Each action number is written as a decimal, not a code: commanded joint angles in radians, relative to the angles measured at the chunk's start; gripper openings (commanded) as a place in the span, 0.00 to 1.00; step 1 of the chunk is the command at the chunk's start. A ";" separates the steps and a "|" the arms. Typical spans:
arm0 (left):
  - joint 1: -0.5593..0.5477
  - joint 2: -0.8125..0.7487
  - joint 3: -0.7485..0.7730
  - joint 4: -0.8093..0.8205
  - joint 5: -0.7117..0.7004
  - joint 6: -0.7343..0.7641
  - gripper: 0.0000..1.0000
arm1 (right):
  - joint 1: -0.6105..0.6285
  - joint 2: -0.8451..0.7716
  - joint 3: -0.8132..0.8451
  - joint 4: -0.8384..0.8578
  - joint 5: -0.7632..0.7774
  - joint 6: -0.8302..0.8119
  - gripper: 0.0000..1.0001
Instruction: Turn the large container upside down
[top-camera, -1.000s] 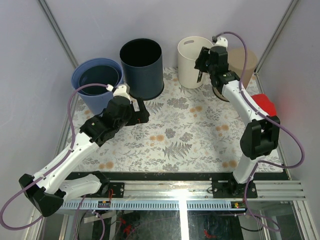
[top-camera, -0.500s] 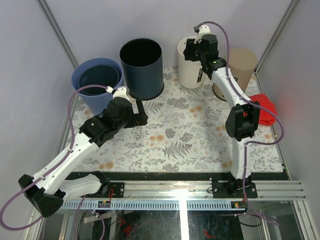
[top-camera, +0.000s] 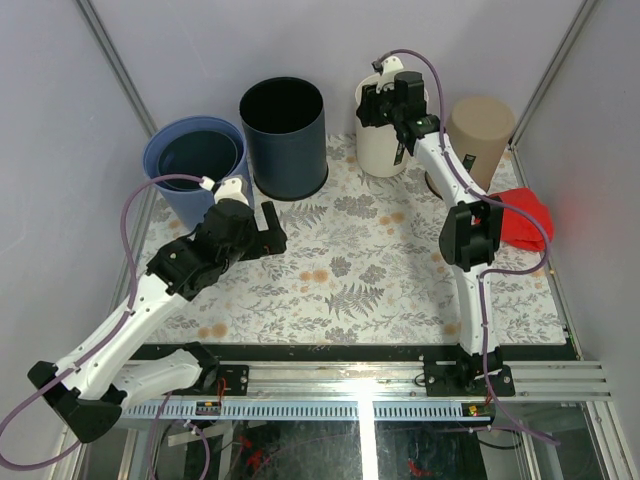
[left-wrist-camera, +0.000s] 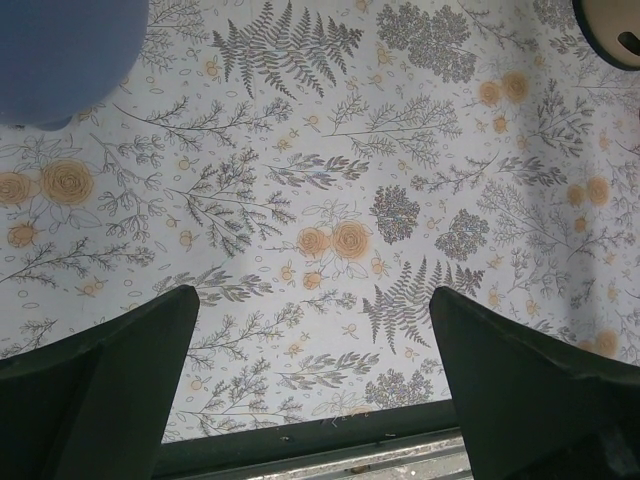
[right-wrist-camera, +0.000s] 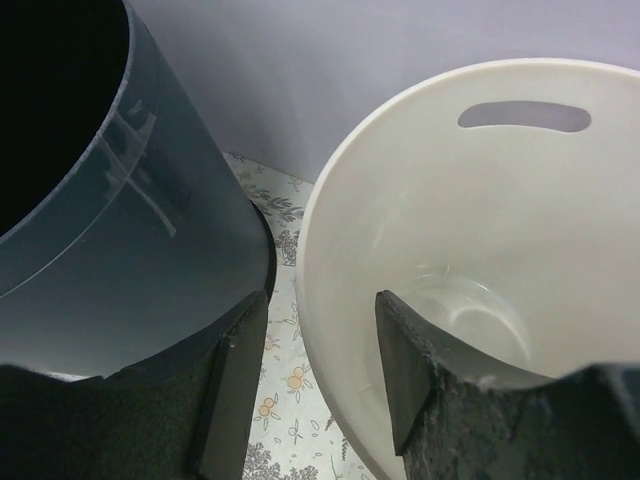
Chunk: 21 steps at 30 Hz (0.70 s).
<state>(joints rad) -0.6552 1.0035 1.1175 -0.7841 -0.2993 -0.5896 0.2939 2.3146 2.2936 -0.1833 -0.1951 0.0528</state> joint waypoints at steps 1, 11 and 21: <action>-0.002 -0.020 0.005 -0.012 -0.031 -0.018 1.00 | 0.004 0.015 0.077 0.000 -0.056 -0.039 0.50; -0.001 -0.027 -0.001 -0.013 -0.038 -0.018 1.00 | 0.007 0.003 0.056 0.005 -0.074 -0.038 0.00; 0.000 -0.017 0.013 -0.001 -0.053 -0.001 1.00 | 0.030 -0.182 -0.033 0.013 -0.132 0.078 0.00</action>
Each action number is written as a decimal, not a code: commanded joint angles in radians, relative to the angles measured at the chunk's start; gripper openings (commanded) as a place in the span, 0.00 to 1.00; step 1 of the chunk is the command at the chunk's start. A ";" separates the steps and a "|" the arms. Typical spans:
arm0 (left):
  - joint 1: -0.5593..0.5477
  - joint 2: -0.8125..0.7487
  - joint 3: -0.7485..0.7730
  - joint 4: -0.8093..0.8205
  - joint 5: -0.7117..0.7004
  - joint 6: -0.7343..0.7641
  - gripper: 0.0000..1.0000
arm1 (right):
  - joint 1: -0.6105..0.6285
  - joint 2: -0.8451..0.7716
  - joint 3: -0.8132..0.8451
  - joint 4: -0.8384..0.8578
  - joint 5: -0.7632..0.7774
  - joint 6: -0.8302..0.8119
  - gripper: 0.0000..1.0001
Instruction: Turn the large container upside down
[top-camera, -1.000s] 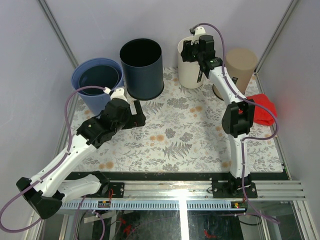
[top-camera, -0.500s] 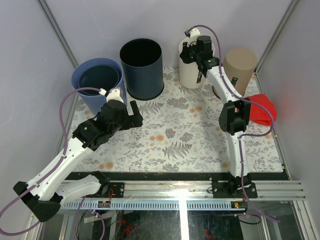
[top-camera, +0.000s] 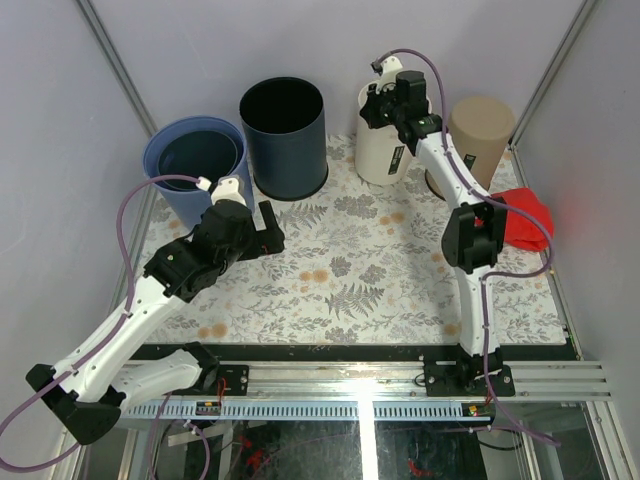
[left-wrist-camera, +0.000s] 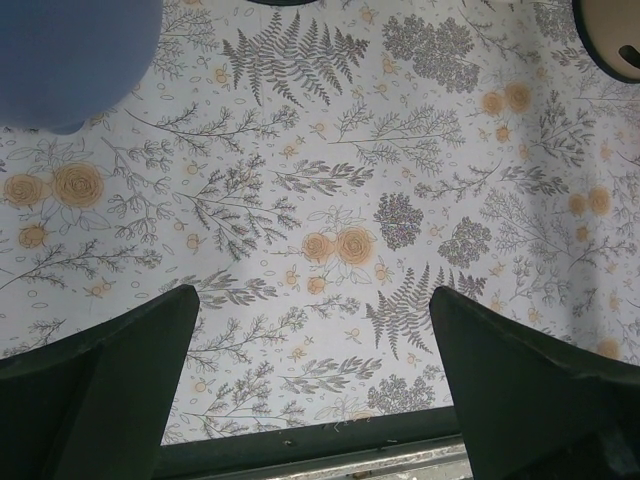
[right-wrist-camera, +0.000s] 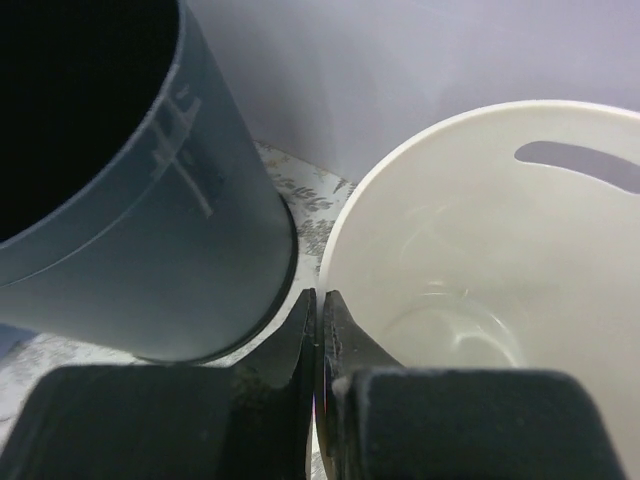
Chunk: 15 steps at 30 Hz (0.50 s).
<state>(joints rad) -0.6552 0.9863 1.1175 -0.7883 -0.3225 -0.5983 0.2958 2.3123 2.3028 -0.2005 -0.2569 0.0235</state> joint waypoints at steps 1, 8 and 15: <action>-0.001 0.004 0.016 0.003 -0.037 0.006 1.00 | 0.028 -0.216 -0.077 0.054 -0.088 0.151 0.00; 0.000 0.000 0.018 0.021 -0.062 0.005 1.00 | 0.043 -0.454 -0.385 0.227 -0.170 0.437 0.00; 0.000 -0.037 -0.038 0.067 -0.053 0.000 1.00 | 0.061 -0.694 -0.734 0.425 -0.206 0.660 0.00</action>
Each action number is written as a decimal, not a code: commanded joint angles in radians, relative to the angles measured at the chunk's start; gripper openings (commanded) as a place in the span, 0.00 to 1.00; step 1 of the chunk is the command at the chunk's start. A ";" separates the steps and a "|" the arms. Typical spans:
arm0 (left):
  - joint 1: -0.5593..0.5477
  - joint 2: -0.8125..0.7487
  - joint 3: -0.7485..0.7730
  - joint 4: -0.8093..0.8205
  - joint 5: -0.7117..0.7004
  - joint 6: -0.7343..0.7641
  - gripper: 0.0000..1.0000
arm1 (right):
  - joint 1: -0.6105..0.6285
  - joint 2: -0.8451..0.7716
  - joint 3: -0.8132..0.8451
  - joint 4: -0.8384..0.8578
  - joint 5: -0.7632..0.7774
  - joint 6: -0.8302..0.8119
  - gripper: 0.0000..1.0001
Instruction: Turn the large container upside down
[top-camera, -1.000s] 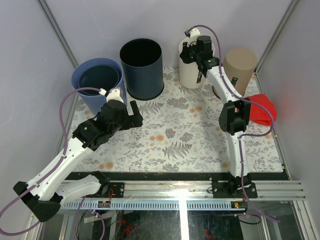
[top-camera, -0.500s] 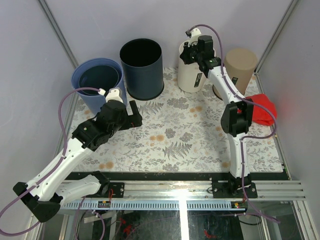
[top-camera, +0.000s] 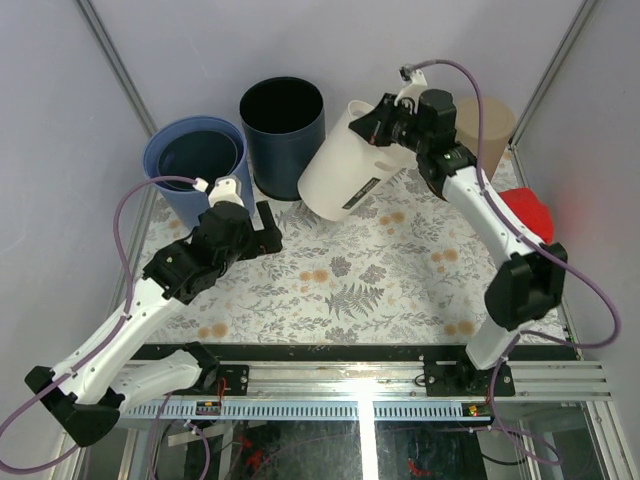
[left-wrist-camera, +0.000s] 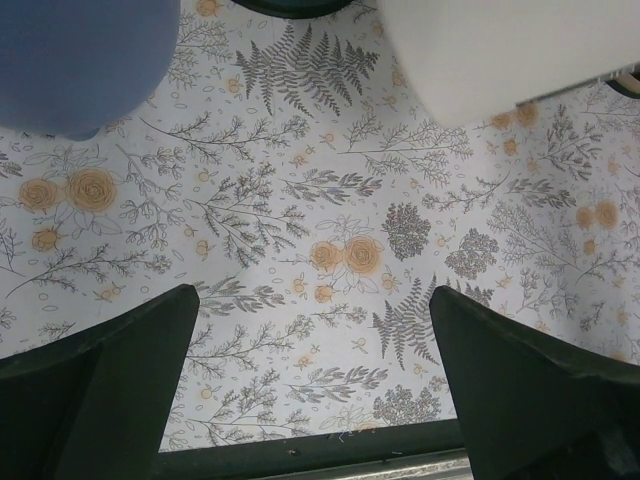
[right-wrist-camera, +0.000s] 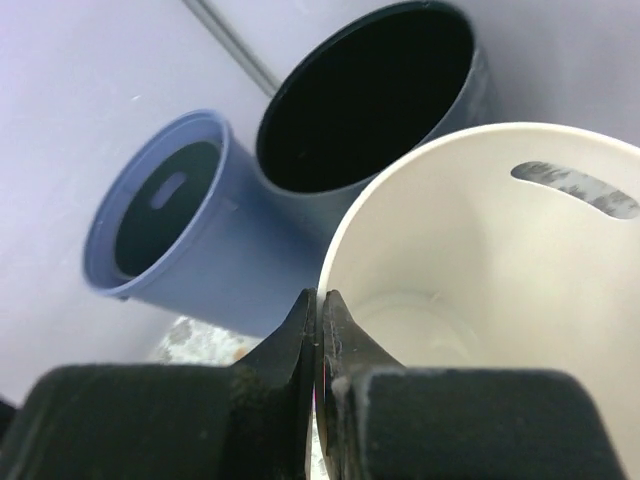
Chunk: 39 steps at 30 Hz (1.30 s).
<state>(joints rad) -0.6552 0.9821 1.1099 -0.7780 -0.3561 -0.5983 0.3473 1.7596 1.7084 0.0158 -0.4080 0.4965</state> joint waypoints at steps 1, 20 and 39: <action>0.000 -0.039 -0.041 0.065 -0.018 -0.002 1.00 | 0.010 -0.158 -0.185 0.229 -0.054 0.209 0.00; 0.000 -0.078 -0.166 0.132 0.045 -0.085 1.00 | 0.013 -0.457 -0.864 0.590 0.023 0.513 0.00; 0.002 -0.087 -0.387 0.390 0.177 -0.290 0.98 | 0.013 -0.546 -0.899 0.142 0.125 0.282 0.25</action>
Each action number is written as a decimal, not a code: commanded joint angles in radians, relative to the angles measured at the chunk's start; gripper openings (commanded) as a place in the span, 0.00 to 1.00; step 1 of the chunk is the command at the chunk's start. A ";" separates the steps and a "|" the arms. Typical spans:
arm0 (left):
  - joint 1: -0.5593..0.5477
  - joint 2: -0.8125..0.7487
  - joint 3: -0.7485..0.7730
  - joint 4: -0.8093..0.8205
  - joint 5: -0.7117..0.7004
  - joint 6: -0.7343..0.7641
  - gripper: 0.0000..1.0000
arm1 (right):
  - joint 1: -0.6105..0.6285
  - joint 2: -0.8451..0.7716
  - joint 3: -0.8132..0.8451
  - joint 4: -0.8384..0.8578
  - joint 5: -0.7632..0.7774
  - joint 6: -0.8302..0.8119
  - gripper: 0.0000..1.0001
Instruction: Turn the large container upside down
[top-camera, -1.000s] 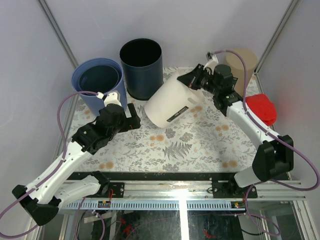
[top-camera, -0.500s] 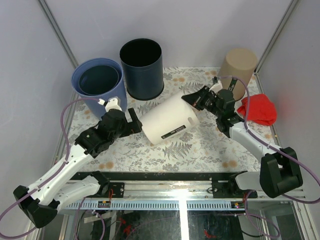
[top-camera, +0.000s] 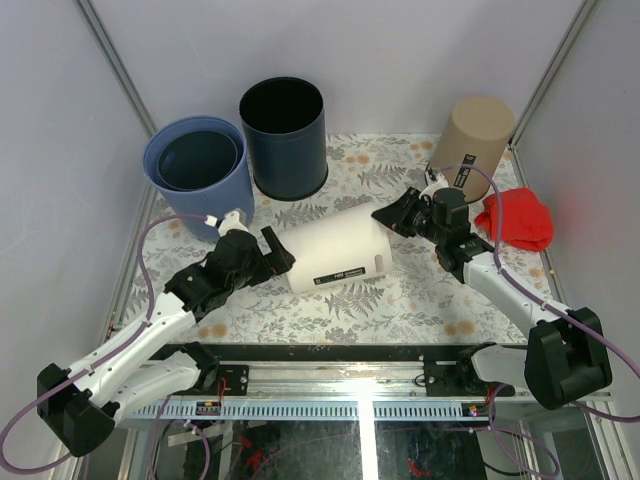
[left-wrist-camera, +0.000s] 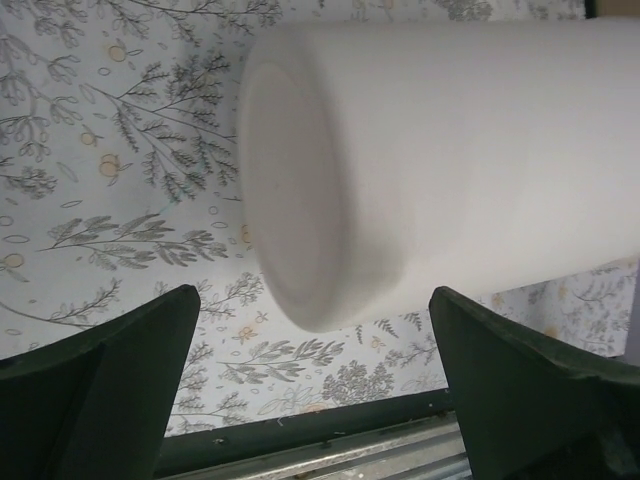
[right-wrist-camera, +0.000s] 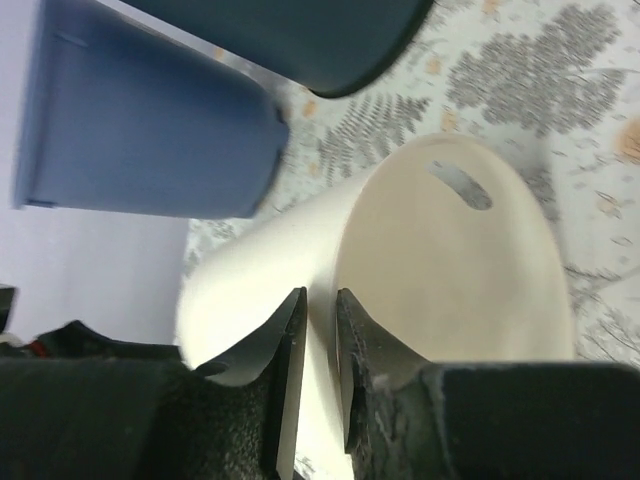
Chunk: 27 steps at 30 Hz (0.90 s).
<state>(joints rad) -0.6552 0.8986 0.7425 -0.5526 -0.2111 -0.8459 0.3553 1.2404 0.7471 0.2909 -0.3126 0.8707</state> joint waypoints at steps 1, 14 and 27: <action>0.002 -0.002 -0.023 0.183 0.034 -0.040 0.97 | 0.005 -0.027 0.077 -0.169 0.033 -0.111 0.25; 0.002 0.106 -0.041 0.303 0.065 -0.003 0.96 | 0.004 -0.007 0.209 -0.459 -0.035 -0.245 0.42; 0.002 0.133 -0.026 0.327 0.075 0.010 0.84 | 0.004 -0.012 0.338 -0.756 -0.139 -0.371 0.46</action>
<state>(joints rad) -0.6548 1.0279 0.7078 -0.2832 -0.1486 -0.8516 0.3553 1.2442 1.0122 -0.3534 -0.3794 0.5564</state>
